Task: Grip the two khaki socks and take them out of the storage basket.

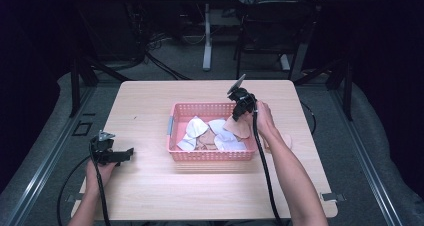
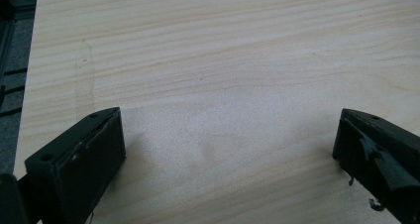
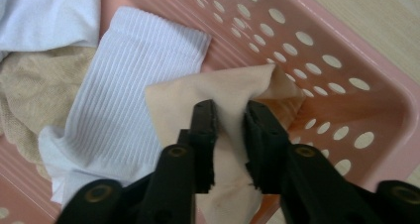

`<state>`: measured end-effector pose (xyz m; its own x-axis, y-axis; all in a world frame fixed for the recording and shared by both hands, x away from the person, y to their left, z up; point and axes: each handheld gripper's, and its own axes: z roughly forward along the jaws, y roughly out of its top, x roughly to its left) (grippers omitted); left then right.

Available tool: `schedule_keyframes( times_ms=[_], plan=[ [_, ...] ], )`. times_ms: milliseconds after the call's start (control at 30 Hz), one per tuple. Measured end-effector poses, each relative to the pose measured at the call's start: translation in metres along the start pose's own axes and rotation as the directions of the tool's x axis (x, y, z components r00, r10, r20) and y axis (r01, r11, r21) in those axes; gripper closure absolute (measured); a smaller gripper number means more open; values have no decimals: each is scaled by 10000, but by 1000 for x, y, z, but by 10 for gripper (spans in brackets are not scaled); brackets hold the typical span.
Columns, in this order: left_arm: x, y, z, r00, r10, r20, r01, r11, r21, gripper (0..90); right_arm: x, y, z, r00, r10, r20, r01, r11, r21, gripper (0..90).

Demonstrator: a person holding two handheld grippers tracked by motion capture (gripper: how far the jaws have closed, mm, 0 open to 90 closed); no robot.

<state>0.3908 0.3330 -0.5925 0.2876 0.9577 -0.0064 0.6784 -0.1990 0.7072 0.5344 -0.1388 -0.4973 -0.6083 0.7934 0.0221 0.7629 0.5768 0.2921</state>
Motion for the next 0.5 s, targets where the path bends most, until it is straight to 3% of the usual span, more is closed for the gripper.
schedule_keyframes(
  times_ms=[67, 200, 500],
  plan=[
    [0, 0, 0, 10000, 5, 1, -5, 10000, 5, 0, 0, -1, 0, 10000, -31, -76, 31, 10000, 32, 851],
    [0, 0, 0, 10000, 7, 1, -7, 10000, 7, 0, 0, -3, -3, 9997, 34, -227, -38, 9999, -135, 862],
    [0, 0, 0, 10000, 1, -3, -1, 10000, 8, 0, 6, -6, -30, 9978, -44, -664, -13, 9964, -853, 865]
  ],
)
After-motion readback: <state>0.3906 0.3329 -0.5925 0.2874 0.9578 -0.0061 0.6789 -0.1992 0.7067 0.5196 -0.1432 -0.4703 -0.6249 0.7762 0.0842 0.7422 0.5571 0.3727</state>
